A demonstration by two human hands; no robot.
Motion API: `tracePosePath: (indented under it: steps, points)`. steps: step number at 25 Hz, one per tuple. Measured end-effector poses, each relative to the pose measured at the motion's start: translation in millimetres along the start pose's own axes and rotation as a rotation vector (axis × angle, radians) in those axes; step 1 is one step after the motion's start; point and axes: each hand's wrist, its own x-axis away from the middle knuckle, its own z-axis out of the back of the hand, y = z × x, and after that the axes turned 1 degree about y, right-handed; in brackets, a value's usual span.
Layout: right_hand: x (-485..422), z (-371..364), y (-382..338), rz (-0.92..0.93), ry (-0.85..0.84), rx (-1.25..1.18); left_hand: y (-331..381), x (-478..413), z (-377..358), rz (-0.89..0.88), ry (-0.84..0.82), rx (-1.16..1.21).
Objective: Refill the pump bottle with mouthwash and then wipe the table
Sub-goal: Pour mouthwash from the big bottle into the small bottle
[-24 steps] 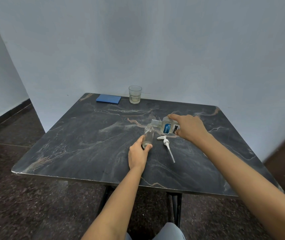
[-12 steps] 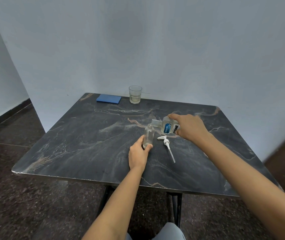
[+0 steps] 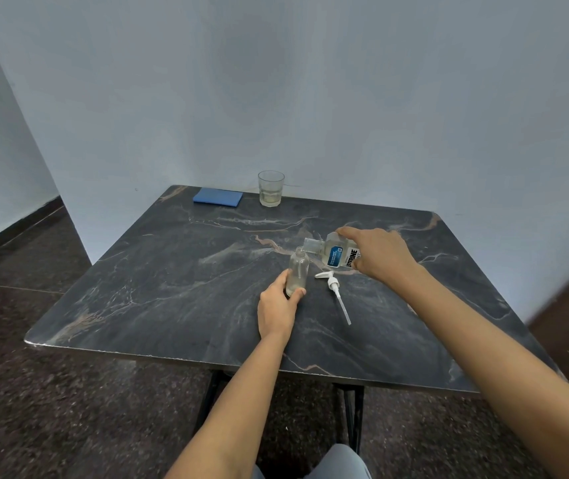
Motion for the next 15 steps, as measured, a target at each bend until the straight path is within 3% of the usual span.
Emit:
tracePosePath:
  steps: [15]
  points:
    - [1.0,2.9,-2.4,-0.009,-0.006,0.015,1.3,-0.2,0.2,-0.011,0.004,-0.026]
